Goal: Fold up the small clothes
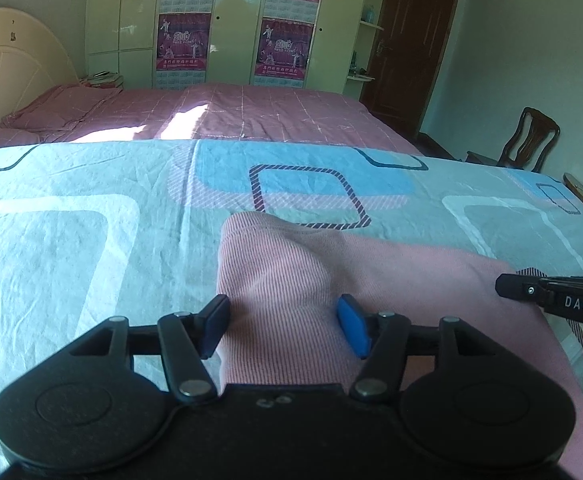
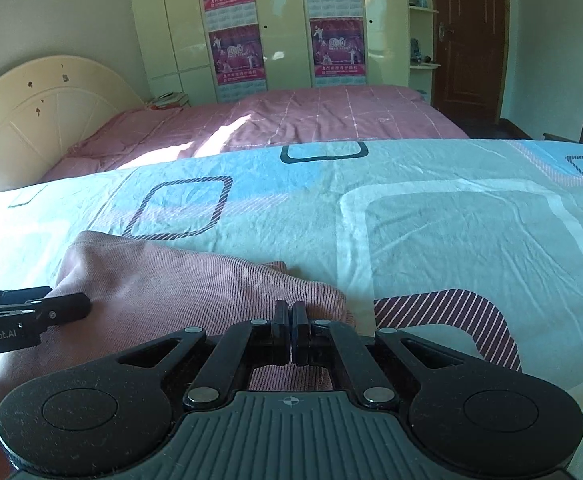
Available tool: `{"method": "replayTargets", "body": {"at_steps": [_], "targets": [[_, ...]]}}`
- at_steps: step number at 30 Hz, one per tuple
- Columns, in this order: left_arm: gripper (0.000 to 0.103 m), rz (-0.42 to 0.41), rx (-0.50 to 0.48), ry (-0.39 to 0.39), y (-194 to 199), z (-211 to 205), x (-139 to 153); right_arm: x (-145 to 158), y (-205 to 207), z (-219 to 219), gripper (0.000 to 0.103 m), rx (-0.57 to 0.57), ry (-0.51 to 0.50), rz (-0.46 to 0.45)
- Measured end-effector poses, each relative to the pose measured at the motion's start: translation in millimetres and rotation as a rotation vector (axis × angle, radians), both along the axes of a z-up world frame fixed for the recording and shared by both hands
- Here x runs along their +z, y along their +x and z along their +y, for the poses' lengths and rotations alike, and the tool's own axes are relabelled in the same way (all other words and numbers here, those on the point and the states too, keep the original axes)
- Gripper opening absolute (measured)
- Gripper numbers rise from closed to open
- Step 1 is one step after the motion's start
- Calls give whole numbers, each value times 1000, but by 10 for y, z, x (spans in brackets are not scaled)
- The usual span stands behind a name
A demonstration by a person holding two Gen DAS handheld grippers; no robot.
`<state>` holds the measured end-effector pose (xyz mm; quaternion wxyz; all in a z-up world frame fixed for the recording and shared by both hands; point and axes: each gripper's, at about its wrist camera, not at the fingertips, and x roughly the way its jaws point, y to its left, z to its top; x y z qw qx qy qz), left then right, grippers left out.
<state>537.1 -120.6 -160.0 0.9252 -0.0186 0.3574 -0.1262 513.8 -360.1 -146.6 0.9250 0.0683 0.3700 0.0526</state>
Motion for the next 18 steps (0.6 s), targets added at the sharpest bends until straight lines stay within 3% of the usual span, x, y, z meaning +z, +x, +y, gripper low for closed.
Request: {"method": "replayTargets", "body": {"at_steps": [8, 13, 18], "targets": [[58, -35, -23, 28, -282, 2, 212, 231, -370, 7, 0, 22, 20, -37], [58, -56, -37, 2, -633, 112, 312, 303, -701, 82, 0, 73, 24, -51], [58, -18, -63, 19, -858, 120, 176, 222, -889, 153, 0, 100, 22, -14]]}}
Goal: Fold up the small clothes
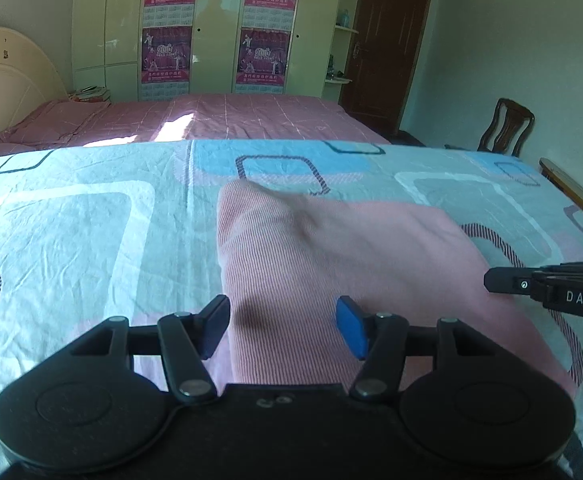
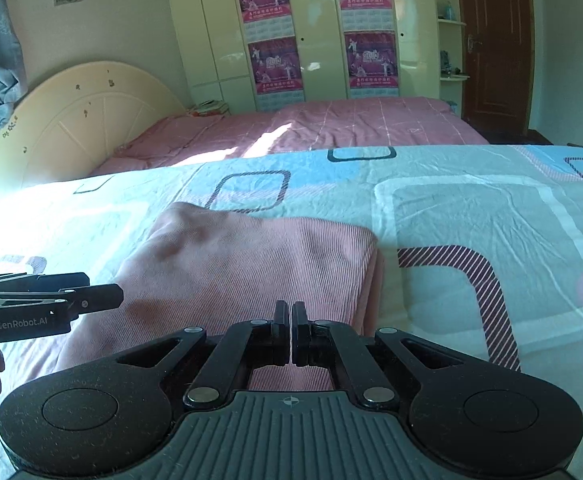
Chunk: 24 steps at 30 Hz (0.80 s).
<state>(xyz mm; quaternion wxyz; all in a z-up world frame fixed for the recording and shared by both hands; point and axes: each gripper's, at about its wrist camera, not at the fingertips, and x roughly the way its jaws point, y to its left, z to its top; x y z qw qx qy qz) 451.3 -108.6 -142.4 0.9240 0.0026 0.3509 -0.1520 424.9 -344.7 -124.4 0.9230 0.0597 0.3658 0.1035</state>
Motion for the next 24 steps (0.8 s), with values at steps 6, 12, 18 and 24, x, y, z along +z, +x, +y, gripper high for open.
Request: {"method": "replayTargets", "body": {"at_steps": [6, 12, 18, 24], "targets": [[60, 41, 31, -23, 31, 39, -108, -220, 74, -138, 0, -60, 21, 90], [58, 15, 12, -26, -138, 76, 26, -50, -171, -93, 0, -53, 3, 68], [58, 16, -72, -34, -395, 39, 126, 17, -500, -66, 0, -58, 28, 82], [60, 8, -135, 3, -591, -16, 54, -44, -737, 37, 2, -124, 40, 128]]}}
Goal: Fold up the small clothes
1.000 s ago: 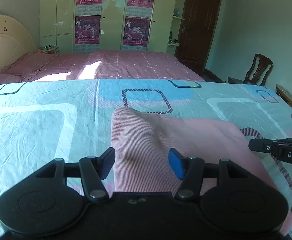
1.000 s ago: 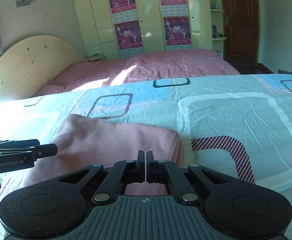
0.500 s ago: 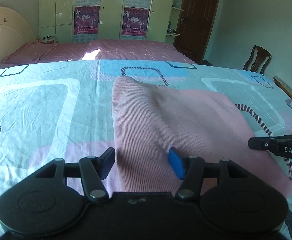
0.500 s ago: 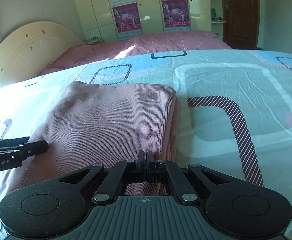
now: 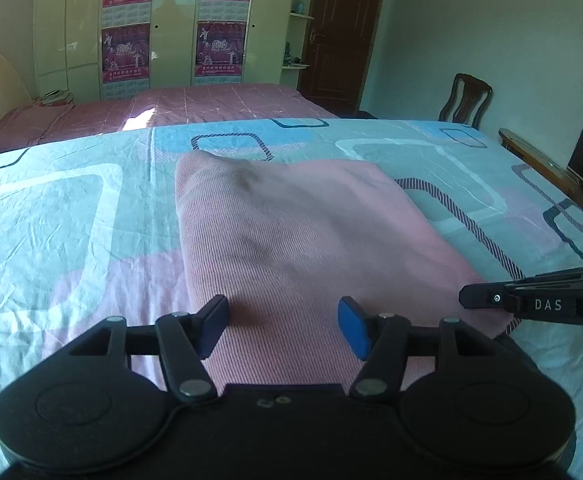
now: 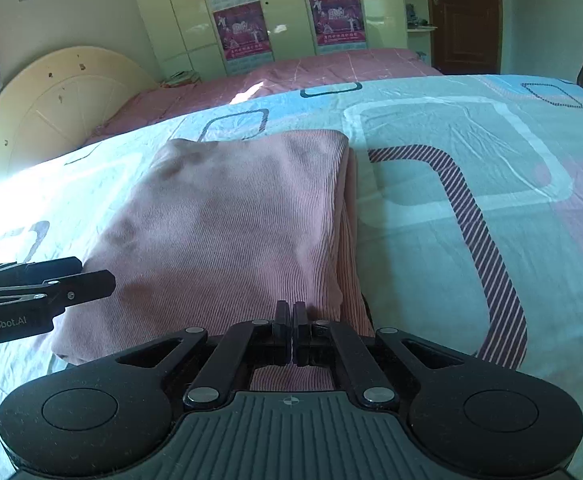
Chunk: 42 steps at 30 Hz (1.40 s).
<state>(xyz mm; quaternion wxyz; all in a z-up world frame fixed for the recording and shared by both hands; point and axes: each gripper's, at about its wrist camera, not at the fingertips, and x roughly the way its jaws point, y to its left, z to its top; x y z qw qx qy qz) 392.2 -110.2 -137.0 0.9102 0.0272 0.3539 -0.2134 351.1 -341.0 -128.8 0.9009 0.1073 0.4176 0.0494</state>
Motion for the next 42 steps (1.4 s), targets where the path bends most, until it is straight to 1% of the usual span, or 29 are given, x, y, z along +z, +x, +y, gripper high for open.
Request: {"method": "replayTargets", "body": {"at_steps": [2, 3, 4, 5, 6, 8, 9, 12, 13, 14, 16, 18, 21, 25, 29, 32, 35, 38, 40, 42], "targets": [[60, 8, -11, -14, -22, 33, 8, 39, -64, 29, 37, -21, 6, -10], [60, 9, -18, -20, -29, 46, 13, 79, -105, 63, 64, -26, 0, -32], [60, 8, -24, -22, -35, 55, 13, 119, -142, 118, 68, -27, -27, -58], [60, 12, -31, -20, -33, 63, 8, 140, -158, 176, 68, -32, -61, -68], [60, 18, -34, -19, -30, 69, 3, 144, -162, 204, 68, -36, -63, -67], [60, 25, -42, -31, -50, 104, 1, 153, -186, 212, 67, -59, -27, -73], [60, 26, -47, -29, -59, 111, -5, 159, -209, 229, 67, -73, -30, -83], [60, 45, -63, 7, -57, 94, -94, 43, -198, 275, 67, -94, -70, -32], [60, 46, -71, 23, -60, 87, -132, -39, -178, 266, 67, -106, -93, 14], [60, 41, -78, 34, -67, 80, -146, -94, -174, 241, 67, -122, -93, 38], [60, 41, -88, 35, -67, 86, -129, -84, -210, 175, 68, -143, -62, 37], [60, 57, -80, 21, -40, 109, -103, -24, -237, 139, 68, -151, -57, 32], [60, 69, -50, 6, -2, 163, -49, 87, -255, 57, 68, -152, -12, 17], [61, 63, 2, -1, 131, 186, 25, 191, -108, -66, 68, -130, 50, 12], [61, 68, 68, -12, 355, 208, 42, 126, 156, -189, 68, -111, 120, 19], [62, 88, 104, -25, 536, 205, 19, 57, 360, -275, 68, -99, 150, 19], [62, 133, 125, -49, 688, 184, -50, -27, 556, -378, 68, -88, 190, 30], [63, 153, 126, -66, 794, 145, -127, -122, 684, -429, 68, -60, 207, 39], [66, 180, 126, -95, 863, 132, -192, -195, 746, -460, 68, -36, 225, 46], [67, 195, 120, -117, 906, 122, -243, -260, 781, -490, 68, -24, 231, 47]]}}
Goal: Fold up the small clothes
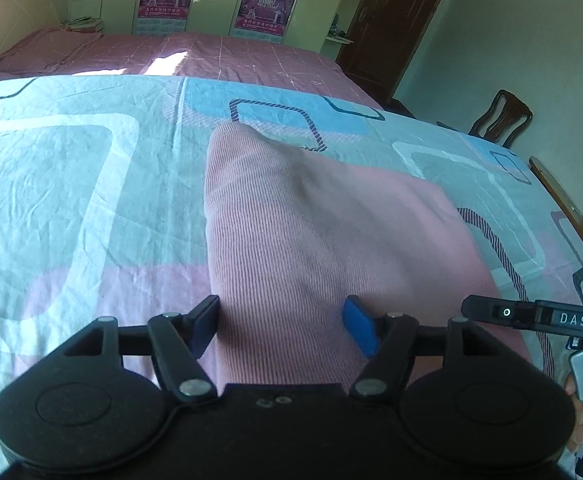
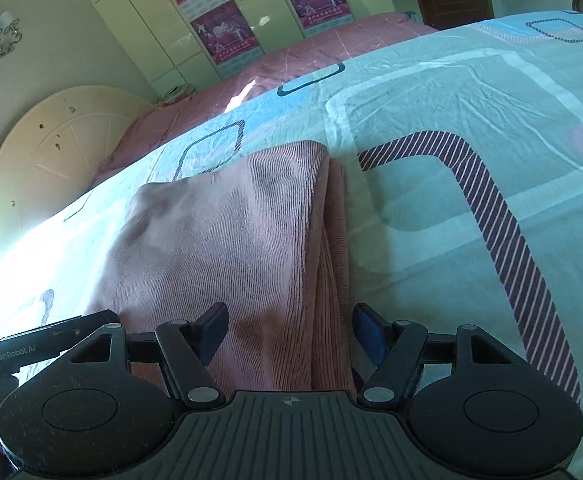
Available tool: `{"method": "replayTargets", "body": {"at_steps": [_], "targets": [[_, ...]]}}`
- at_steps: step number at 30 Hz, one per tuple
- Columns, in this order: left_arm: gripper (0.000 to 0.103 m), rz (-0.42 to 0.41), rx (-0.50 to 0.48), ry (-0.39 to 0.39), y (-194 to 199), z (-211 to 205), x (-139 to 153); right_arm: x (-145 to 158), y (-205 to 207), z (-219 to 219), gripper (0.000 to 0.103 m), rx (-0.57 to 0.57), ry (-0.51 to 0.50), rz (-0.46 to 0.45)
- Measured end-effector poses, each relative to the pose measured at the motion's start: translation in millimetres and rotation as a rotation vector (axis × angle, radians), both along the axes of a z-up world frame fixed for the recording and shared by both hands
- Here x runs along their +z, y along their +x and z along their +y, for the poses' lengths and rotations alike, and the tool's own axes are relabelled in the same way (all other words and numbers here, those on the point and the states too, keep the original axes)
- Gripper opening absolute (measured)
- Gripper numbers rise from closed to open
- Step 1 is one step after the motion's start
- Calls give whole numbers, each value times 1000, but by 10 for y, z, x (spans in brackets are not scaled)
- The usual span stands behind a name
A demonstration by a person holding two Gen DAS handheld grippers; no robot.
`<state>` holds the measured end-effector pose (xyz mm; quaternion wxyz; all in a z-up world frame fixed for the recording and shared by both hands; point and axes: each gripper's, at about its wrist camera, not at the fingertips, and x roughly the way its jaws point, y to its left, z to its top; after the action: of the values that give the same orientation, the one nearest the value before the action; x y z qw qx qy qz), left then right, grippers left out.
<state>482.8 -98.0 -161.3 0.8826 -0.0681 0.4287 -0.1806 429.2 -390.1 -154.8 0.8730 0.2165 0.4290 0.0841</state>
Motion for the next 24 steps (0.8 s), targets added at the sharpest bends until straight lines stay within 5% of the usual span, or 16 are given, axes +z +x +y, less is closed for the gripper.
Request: {"method": "replayTargets", "body": {"at_steps": [6, 8, 9, 24], "targets": [[66, 44, 9, -112, 74, 98, -149, -92, 42, -90, 67, 14, 94, -34], [55, 38, 4, -118, 55, 109, -122, -93, 78, -71, 50, 34, 105, -21], [52, 34, 1, -119, 45, 102, -105, -120, 87, -73, 32, 35, 124, -6], [30, -79, -21, 49, -110, -188, 190, 98, 16, 36, 21, -5, 168, -33]]}}
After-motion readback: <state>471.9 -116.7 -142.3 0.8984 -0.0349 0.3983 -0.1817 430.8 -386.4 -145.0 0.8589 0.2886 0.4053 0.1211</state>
